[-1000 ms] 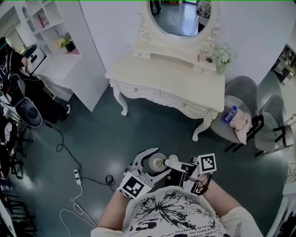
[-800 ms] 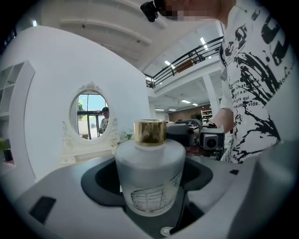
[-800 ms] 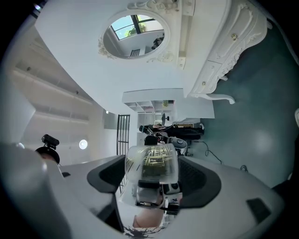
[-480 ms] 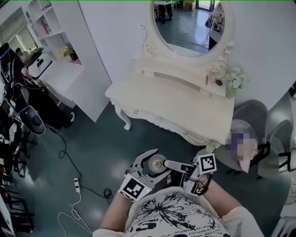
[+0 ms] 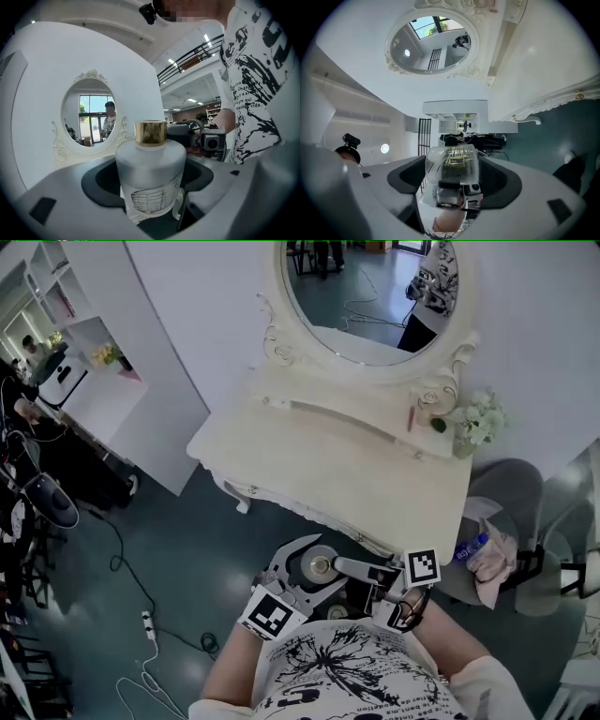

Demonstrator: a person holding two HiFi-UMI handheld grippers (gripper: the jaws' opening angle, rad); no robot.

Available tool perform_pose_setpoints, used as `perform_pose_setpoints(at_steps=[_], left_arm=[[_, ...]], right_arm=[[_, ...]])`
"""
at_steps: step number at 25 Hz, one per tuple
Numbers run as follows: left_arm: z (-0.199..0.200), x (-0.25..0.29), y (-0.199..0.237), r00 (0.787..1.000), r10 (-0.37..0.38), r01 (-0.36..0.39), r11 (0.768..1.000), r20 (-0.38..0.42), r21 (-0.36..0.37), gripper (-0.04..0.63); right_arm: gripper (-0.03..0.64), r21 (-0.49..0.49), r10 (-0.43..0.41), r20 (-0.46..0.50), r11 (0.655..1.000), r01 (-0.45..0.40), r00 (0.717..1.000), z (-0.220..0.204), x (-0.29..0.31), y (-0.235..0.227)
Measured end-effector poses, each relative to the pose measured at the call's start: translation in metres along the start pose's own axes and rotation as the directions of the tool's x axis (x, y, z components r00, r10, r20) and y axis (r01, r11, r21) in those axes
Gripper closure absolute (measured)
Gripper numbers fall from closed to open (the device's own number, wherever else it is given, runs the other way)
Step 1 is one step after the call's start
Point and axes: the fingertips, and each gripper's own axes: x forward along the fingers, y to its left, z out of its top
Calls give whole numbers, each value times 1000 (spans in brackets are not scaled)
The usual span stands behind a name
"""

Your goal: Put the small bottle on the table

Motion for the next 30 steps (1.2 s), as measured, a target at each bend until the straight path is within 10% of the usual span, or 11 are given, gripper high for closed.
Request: perform_pose_setpoints(at_steps=[11,30], left_arm=[[-18,70,106,980,-197,197,980,-2,21,244],[-67,130,288,837,-548,547,835,-6,62,244]], right_arm=[[258,-8,-9,204,1000,11,979,126,30,-27],[258,-6,-37,539,999,49,841,296,120,-88]])
